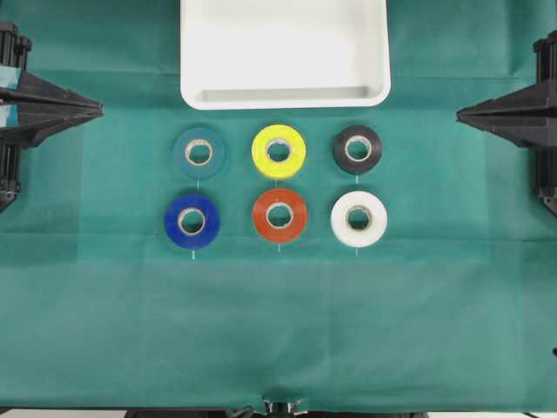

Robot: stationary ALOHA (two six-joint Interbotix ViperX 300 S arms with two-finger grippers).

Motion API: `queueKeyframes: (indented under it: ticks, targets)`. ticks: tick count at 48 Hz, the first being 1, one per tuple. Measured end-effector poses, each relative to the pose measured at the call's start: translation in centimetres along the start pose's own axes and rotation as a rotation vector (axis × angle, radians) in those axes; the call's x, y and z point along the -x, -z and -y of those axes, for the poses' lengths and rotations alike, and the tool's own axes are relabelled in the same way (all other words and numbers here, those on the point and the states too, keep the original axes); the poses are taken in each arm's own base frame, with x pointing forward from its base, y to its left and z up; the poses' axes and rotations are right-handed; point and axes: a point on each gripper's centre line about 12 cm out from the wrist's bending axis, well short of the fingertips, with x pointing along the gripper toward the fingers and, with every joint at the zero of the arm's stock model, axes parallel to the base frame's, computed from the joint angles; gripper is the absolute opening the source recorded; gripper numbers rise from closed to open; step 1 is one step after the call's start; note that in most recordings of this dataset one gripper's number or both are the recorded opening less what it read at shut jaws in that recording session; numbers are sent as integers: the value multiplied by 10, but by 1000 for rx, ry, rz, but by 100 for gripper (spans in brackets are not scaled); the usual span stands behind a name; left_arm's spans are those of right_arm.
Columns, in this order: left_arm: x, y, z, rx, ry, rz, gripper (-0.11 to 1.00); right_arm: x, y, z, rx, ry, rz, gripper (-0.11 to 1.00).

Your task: Place the tape from the fixed location into the white case.

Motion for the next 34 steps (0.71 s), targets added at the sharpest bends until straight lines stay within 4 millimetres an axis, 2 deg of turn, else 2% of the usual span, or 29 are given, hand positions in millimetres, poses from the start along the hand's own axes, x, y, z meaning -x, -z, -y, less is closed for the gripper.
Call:
queueKeyframes:
  ticks: [7,34]
  targets:
    - [-2,5,0,-9,1,-52,2,-3,-3,0,0,0,-15,0]
    - [-4,6,0,-2,-1,-66,4,-6,-3,0,0,-2,-49,0]
